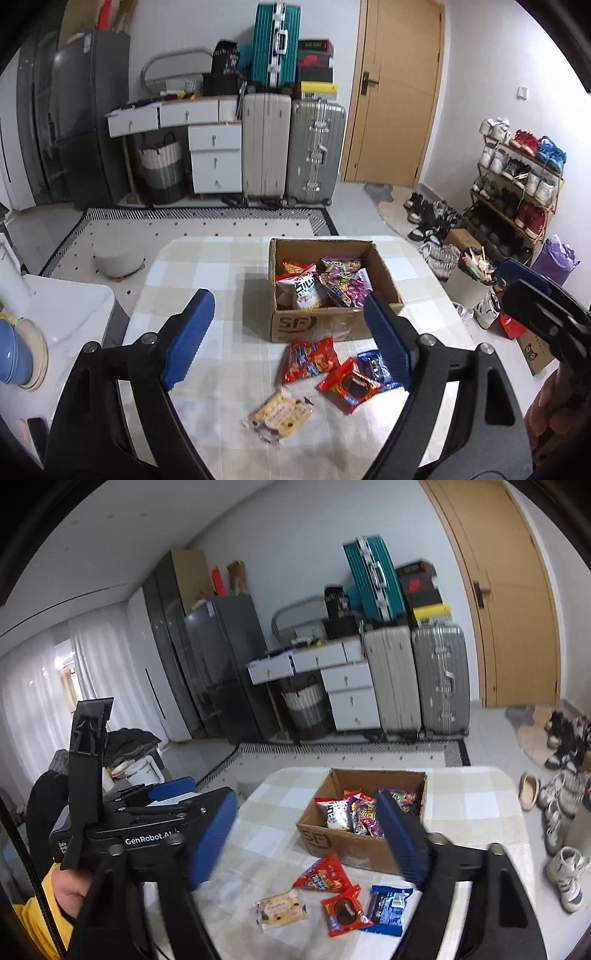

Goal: Organize snacks
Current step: 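Withdraw both tools from the box toward the remaining snacks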

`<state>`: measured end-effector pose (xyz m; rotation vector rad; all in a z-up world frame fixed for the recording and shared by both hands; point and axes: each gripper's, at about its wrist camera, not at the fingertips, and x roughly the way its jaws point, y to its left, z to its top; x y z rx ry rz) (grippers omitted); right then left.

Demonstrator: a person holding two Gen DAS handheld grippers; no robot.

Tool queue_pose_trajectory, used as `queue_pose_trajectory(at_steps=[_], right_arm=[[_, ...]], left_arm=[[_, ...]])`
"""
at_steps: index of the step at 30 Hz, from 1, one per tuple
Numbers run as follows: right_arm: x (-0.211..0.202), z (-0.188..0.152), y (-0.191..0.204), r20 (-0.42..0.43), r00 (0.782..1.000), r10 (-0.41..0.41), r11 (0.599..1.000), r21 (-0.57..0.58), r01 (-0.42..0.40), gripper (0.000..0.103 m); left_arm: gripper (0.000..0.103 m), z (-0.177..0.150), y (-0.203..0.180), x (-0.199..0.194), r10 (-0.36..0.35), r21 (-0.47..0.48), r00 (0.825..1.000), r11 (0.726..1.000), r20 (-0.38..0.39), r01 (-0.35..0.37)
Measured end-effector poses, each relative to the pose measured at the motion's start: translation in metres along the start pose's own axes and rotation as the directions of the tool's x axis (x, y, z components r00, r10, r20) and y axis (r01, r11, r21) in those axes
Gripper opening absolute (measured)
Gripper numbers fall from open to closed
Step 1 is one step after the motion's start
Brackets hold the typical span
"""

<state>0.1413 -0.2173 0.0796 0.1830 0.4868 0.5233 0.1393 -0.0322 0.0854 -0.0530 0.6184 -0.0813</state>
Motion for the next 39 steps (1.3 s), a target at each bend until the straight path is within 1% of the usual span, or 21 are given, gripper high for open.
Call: queue_pose_trajectory(at_steps=[2,4,7,9,10,13,16,20,23,27,33,39], right_arm=[[-0.019,-0.010,0.007,0.047,0.999,-0.002,1.000,-0.007,0.002,0.089],[-0.035,-0.021,0.013,0.075,0.997,-0.001,1.000,-0.015,0.002,0.090],[-0.053,-0.043,0.019,0.113,0.993,-0.013,1.000,-0.018,0.015,0.097],[-0.062,-0.060,0.023,0.130,0.991,-0.012,1.000,-0.020,0.014,0.097],[-0.064,-0.066,0.024,0.135,0.991,-0.013,1.000,-0.022,0.016,0.098],[-0.070,-0.089,0.028,0.152,0.988,-0.026,0.999,-0.032,0.031,0.101],[-0.071,-0.109,0.030,0.143,0.988,-0.061,0.997,-0.027,0.065,0.102],[-0.064,-0.128,0.023,0.118,0.990,-0.074,0.997,0.017,0.072,0.102],[-0.055,-0.141,0.016,0.082,0.993,-0.084,0.996,0.033,0.082,0.102],[-0.042,-0.152,0.013,0.039,0.996,-0.080,0.996,0.036,0.078,0.102],[-0.028,-0.159,0.013,0.022,0.997,-0.070,0.997,0.034,0.069,0.102],[-0.014,-0.168,0.010,0.000,0.999,-0.054,0.998,0.024,0.054,0.102]], left_arm=[[0.086,-0.013,0.000,-0.020,0.002,0.001,1.000,1.000,0.031,-0.002],[0.088,-0.027,0.000,-0.037,0.003,-0.005,0.998,1.000,0.059,-0.003],[0.092,-0.051,-0.001,-0.061,0.006,-0.009,0.997,1.000,0.081,-0.006],[0.097,-0.068,-0.001,-0.073,0.014,-0.008,0.995,1.000,0.095,-0.013],[0.103,-0.076,0.000,-0.079,0.025,-0.017,0.994,1.000,0.107,-0.024],[0.103,-0.100,0.002,-0.091,0.039,-0.015,0.989,0.999,0.143,-0.037],[0.103,-0.121,0.004,-0.092,0.051,-0.004,0.990,0.999,0.133,-0.051],[0.103,-0.146,0.011,-0.083,0.050,-0.027,0.994,0.998,0.101,-0.048],[0.103,-0.161,0.015,-0.064,0.045,-0.035,0.998,0.998,0.048,-0.043],[0.103,-0.167,0.017,-0.034,0.030,-0.037,0.999,0.999,-0.017,-0.031],[0.103,-0.176,0.023,0.002,0.030,-0.043,0.997,0.999,-0.076,-0.033],[0.103,-0.190,0.037,0.042,0.038,-0.069,0.986,0.996,-0.163,-0.049]])
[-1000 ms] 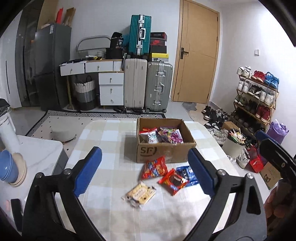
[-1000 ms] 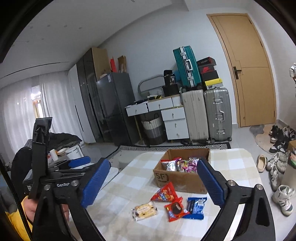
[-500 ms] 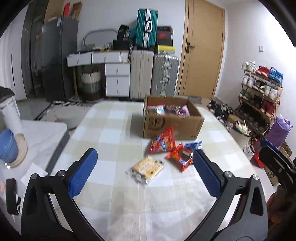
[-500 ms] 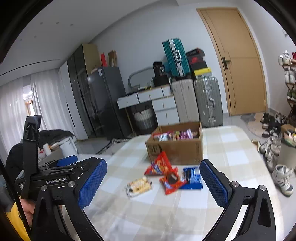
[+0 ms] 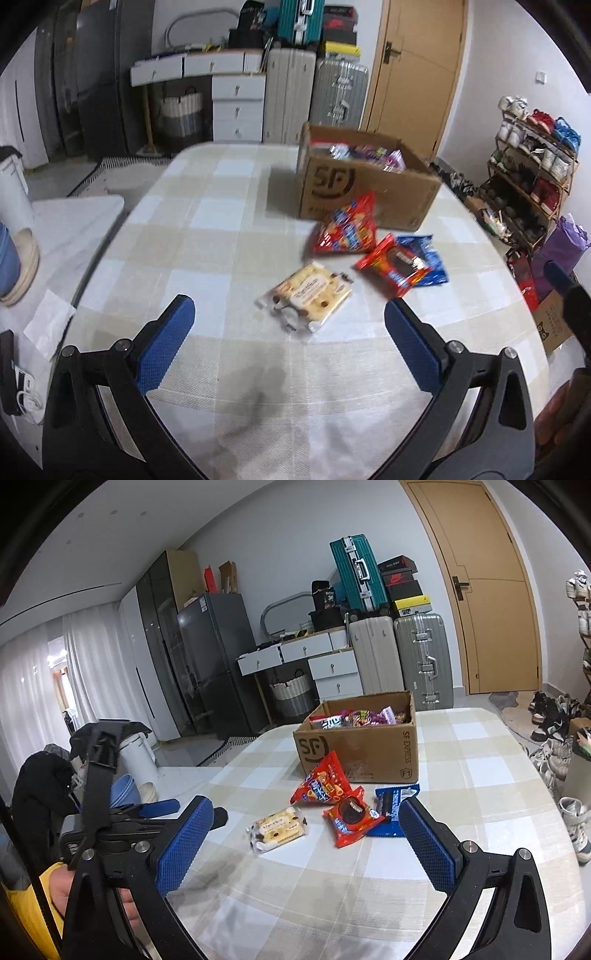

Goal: Organize snacks
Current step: 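Withdraw both tools from the box toward the remaining snacks, then grasp the cream cracker pack with the left gripper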

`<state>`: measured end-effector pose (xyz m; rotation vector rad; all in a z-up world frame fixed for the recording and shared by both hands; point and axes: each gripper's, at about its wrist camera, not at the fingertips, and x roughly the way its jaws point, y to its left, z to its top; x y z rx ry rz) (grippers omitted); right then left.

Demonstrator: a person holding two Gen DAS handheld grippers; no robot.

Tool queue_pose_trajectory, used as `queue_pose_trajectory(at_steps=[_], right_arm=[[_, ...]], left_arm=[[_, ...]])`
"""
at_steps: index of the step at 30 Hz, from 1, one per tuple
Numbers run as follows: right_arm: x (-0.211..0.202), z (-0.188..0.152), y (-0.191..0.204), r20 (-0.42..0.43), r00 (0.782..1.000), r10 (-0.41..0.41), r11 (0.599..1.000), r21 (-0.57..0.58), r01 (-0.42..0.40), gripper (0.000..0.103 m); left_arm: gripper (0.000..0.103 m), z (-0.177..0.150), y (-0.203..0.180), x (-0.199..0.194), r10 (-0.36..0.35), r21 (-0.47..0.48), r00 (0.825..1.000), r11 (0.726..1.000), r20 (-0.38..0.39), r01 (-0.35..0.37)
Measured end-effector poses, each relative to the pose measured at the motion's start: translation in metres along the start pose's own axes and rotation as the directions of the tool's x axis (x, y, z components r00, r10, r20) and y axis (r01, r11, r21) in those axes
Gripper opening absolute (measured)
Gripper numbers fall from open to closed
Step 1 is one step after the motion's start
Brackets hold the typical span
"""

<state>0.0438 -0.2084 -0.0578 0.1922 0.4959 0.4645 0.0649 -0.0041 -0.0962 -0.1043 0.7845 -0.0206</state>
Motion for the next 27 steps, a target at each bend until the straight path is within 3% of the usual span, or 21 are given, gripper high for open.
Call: queue_pose_trajectory(at_steps=[7,11,17,21,24,26,27], right_arm=[[0.029,-0.011,-0.013,-0.057,0.998,0.020,0.999,0.034,-0.018,0.102],[0.045,-0.015,-0.025,-0.086,0.996,0.027,0.997,0.068,-0.021,0.102],[0.063,-0.020,-0.041,-0.116,0.993,0.039,0.994,0.109,-0.026,0.102],[0.068,-0.023,-0.049,-0.123,0.991,0.046,0.991,0.131,-0.030,0.102],[0.070,-0.024,-0.054,-0.129,0.991,0.047,0.989,0.145,-0.028,0.102],[0.073,-0.025,-0.057,-0.135,0.990,0.046,0.988,0.155,-0.025,0.102],[0.074,-0.026,-0.059,-0.139,0.989,0.044,0.987,0.162,-0.021,0.102]], left_arm=[[0.103,-0.002,0.007,0.076,-0.041,-0.007,0.983,0.999,-0.177,0.040],[0.103,0.005,0.007,0.112,-0.060,-0.038,0.972,0.998,-0.226,0.053],[0.103,0.013,-0.007,0.149,-0.063,0.058,0.960,0.995,-0.273,0.082],[0.099,0.014,-0.024,0.162,-0.043,0.193,0.959,0.976,-0.280,0.100],[0.084,0.013,-0.028,0.161,-0.056,0.236,0.964,0.964,-0.259,0.120],[0.064,0.016,-0.028,0.160,-0.068,0.243,0.966,0.961,-0.249,0.131],[0.062,0.017,-0.027,0.160,-0.074,0.241,0.966,0.961,-0.247,0.135]])
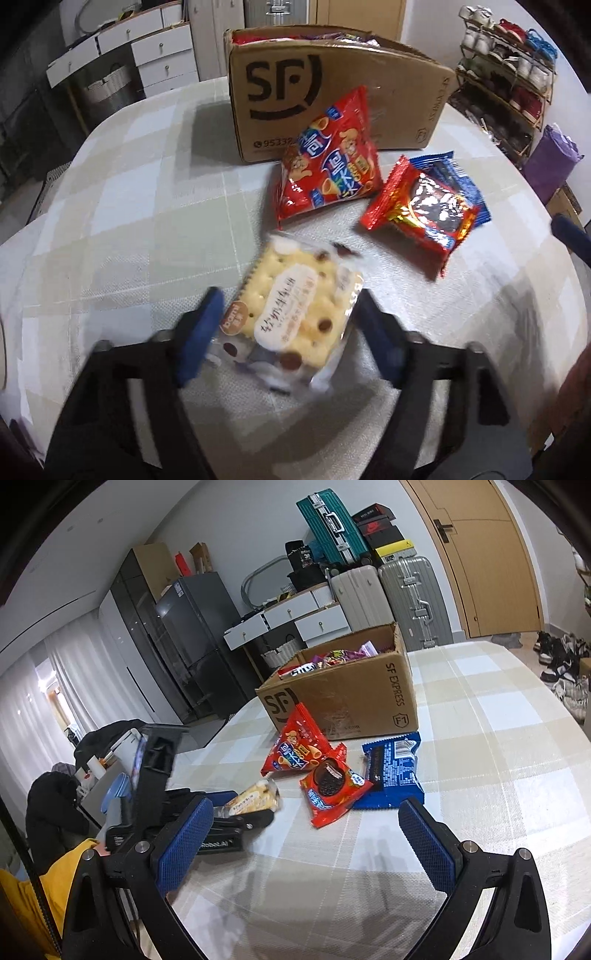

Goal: Organize snacks
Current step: 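Grasp the cream cracker pack with the left gripper, then grasp and lift the red Oreo pack with the right gripper while the left gripper holds the cracker pack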

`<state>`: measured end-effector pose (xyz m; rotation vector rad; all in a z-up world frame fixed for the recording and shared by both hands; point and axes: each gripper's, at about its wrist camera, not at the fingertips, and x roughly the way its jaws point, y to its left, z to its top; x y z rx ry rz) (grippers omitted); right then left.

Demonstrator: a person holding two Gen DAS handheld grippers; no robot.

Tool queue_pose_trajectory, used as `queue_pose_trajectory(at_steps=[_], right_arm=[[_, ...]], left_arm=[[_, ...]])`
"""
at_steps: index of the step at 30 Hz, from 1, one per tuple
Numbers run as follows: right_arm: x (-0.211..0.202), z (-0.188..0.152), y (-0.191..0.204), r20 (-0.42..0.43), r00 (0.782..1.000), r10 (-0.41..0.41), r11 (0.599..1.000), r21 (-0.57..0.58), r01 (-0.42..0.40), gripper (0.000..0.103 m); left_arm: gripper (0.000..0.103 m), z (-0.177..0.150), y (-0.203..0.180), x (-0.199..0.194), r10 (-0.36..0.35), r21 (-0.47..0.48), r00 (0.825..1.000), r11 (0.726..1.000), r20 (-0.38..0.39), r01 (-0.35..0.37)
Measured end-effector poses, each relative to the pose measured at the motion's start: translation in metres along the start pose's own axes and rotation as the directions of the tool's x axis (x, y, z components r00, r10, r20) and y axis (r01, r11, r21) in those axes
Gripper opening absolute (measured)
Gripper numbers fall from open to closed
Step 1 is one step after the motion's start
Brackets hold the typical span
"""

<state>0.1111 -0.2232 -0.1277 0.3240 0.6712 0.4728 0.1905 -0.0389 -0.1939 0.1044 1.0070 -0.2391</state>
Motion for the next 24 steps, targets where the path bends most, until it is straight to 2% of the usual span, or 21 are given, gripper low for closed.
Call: queue_pose_trajectory(at_steps=[9,12,15,20,24], right_arm=[[0.005,0.001,0.001,-0.038,0.999,-0.025,1.000,-0.013,0.024,0.102],[0.009,0.006,0.005,-0.055,0.998,-0.037,0.998,-0.046,0.034,0.102],[0.022,0.017,0.014,-0.083,0.995,-0.052,0.990,-0.134,0.040,0.102],[0.054,0.028,0.032,-0.134,0.984,-0.116,0.941,-0.331,0.066,0.102],[0.087,0.027,0.040,-0.178,0.963,-0.204,0.876,-0.471,0.098,0.101]], left_arm=[[0.060,-0.005,0.010,-0.017,-0.017,-0.032,1.000,0.999,0.024,0.018],[0.060,-0.018,0.013,-0.030,-0.025,-0.059,0.999,0.998,0.039,0.027],[0.060,-0.023,0.020,-0.041,-0.035,-0.091,0.998,0.995,0.057,0.040],[0.060,-0.035,0.028,-0.064,-0.037,-0.112,0.995,0.993,0.089,0.047],[0.060,-0.039,0.037,-0.069,-0.040,-0.138,0.995,0.989,0.094,0.053]])
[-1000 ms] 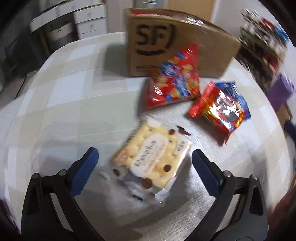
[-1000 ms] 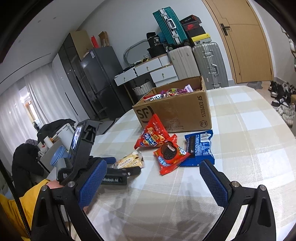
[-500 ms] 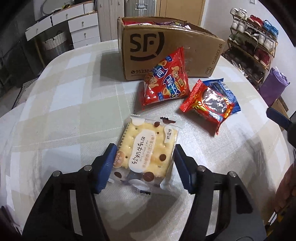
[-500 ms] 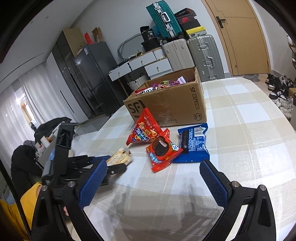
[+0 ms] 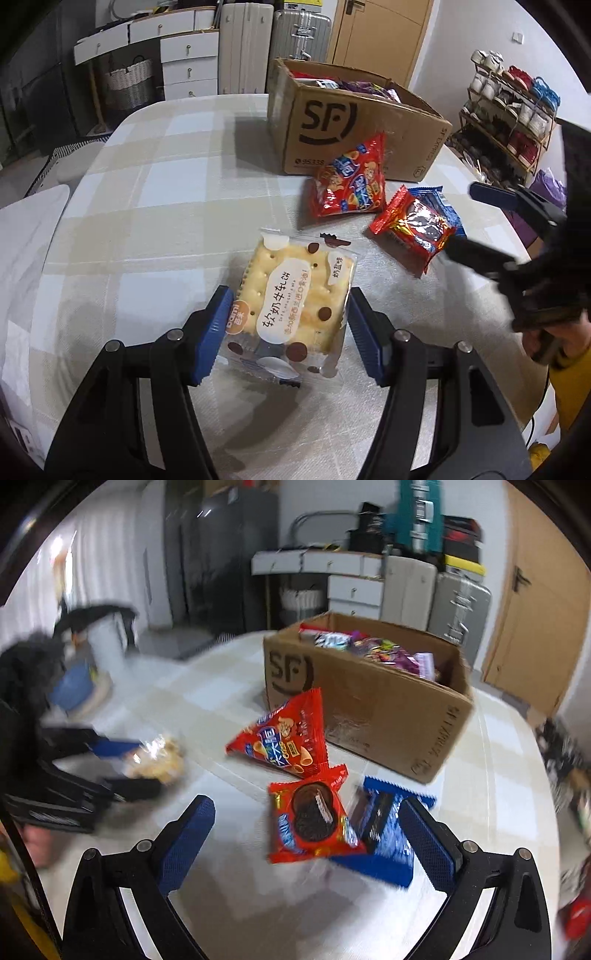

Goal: Organize snacks
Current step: 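Grasp and lift the red Oreo pack with the right gripper while the left gripper holds the cracker pack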

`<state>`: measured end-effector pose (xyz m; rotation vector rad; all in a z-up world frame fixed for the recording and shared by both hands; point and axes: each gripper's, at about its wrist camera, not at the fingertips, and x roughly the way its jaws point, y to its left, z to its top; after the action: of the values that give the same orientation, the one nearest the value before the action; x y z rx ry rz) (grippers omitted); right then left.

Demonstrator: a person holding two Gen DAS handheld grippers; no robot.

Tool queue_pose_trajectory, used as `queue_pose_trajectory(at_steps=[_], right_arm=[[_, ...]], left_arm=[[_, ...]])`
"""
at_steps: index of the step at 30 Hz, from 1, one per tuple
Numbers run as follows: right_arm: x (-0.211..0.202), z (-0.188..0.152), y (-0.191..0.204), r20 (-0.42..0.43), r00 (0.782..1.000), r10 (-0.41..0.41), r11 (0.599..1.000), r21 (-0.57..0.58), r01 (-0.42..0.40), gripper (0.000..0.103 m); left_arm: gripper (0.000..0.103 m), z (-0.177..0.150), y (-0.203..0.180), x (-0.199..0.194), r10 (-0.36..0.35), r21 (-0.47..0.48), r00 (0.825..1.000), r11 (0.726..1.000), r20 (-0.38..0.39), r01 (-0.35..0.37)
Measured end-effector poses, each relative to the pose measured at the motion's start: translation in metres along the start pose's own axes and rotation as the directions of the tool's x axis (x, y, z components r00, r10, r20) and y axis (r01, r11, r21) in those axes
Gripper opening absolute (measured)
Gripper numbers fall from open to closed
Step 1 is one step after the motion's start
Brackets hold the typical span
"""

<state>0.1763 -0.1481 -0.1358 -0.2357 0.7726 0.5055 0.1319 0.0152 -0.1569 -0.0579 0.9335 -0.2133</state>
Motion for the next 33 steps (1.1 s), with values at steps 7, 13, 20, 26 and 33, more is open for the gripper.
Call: queue_pose_trajectory(at_steps=[7,13,20,26,33], right_arm=[[0.049,-0.001,0.005,-0.139,0.990,-0.031,0.997,-0.078,0.020,0.073],[0.058,-0.005,0.003,-0.166,0.986,0.000,0.998,-0.063,-0.010,0.049],[0.035,-0.001,-0.005,-0.103,0.992,0.068,0.997,0.028,-0.066,0.046],[-0.011,0.001,-0.015,0.010,0.988,0.153,0.975,0.162,-0.153,0.046],[-0.074,0.003,-0.016,0.184,0.957,0.222,0.924,0.275,-0.268,0.046]], left_arm=[[0.060,-0.008,0.011,-0.002,-0.006,-0.036,1.000,0.999,0.001,0.006],[0.060,-0.011,0.012,-0.004,-0.006,-0.053,1.000,0.999,-0.001,0.006],[0.060,-0.013,0.008,-0.019,-0.002,-0.057,1.000,0.998,0.021,0.003],[0.060,-0.015,0.001,-0.041,-0.008,-0.067,0.998,0.998,0.058,0.012],[0.060,-0.014,-0.022,-0.078,-0.021,-0.039,0.993,0.999,0.119,0.026]])
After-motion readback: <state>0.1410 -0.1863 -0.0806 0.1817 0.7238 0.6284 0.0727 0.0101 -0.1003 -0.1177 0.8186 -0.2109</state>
